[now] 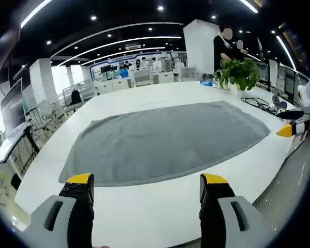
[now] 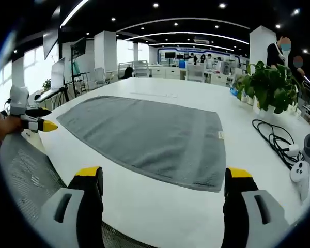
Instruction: Fold the towel on the table until its edges align and the towel forms a compact rectangular stack.
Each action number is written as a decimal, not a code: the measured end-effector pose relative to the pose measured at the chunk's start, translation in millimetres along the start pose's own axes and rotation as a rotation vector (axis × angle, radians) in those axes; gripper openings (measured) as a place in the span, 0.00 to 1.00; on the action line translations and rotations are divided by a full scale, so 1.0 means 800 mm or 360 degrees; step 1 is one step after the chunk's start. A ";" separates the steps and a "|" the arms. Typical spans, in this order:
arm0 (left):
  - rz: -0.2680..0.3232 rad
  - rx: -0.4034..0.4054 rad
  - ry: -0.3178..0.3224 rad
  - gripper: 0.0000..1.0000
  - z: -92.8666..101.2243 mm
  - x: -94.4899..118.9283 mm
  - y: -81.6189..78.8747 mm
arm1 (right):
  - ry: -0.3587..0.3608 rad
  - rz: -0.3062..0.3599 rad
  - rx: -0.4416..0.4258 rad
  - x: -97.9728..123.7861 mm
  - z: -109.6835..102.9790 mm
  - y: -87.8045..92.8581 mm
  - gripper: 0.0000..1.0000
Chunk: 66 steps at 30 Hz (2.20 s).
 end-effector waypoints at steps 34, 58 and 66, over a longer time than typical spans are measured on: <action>-0.0058 0.0029 0.0042 0.88 0.011 -0.001 0.003 | 0.0020 -0.0012 0.0018 0.007 0.001 -0.001 0.99; -0.0062 0.0053 0.0039 0.89 0.008 -0.001 0.005 | 0.0007 0.0047 -0.0048 0.009 0.002 -0.009 0.98; -0.0039 0.0111 0.0049 0.91 0.005 0.000 0.003 | -0.0022 0.0066 -0.0074 0.010 -0.001 -0.012 0.97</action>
Point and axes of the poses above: the point that each gripper's makers call its tool centre point, and the gripper's own axes: x roughly backward along the fingers, z roughly to its right, y roughly out of its underside, the point moved 6 cm from there along x, roughly backward along the fingers, and after that the axes turned 3 degrees about -x, right-handed, at the moved point
